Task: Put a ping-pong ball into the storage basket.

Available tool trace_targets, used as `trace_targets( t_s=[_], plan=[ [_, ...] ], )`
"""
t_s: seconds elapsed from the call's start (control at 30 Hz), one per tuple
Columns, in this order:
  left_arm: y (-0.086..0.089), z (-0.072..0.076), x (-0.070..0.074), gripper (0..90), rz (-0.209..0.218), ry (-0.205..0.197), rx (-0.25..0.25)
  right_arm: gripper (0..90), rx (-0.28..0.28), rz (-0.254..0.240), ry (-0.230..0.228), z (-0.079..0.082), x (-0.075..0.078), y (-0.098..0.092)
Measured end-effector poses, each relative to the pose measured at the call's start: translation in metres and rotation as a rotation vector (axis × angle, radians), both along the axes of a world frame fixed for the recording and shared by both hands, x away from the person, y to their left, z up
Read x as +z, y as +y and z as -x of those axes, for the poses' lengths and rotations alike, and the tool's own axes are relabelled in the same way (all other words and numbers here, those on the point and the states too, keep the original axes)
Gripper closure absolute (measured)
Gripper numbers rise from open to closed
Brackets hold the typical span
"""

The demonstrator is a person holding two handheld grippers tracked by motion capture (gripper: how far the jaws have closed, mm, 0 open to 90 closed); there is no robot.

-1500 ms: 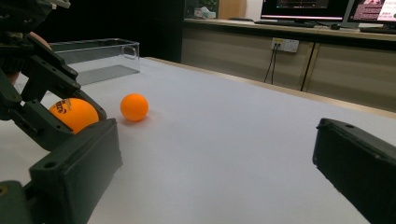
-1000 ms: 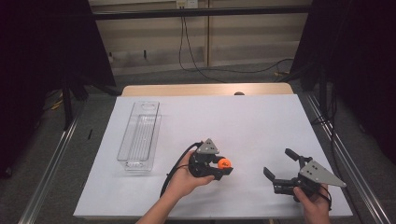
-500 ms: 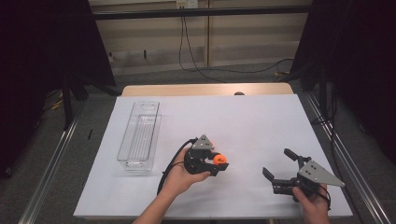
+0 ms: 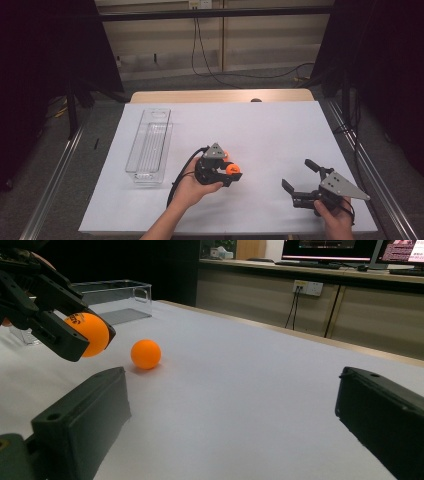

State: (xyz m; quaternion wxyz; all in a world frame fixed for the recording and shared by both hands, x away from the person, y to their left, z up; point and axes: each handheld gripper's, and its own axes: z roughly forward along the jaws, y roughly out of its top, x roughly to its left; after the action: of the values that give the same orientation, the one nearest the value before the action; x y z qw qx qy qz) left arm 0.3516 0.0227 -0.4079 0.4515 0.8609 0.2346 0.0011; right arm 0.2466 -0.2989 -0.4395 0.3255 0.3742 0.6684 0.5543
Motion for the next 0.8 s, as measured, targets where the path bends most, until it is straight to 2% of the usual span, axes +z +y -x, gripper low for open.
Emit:
trace_targets(
  t_s=[0.47,0.8],
  plan=[
    [0.006,-0.002,0.004,50.8,-0.002,-0.004,0.011,0.3,-0.005,-0.005,0.006,-0.001,0.000,-0.001],
    [0.011,-0.005,0.006,50.8,0.012,0.001,0.028,0.3,-0.009,-0.008,0.009,-0.001,-0.001,-0.001]
  ],
)
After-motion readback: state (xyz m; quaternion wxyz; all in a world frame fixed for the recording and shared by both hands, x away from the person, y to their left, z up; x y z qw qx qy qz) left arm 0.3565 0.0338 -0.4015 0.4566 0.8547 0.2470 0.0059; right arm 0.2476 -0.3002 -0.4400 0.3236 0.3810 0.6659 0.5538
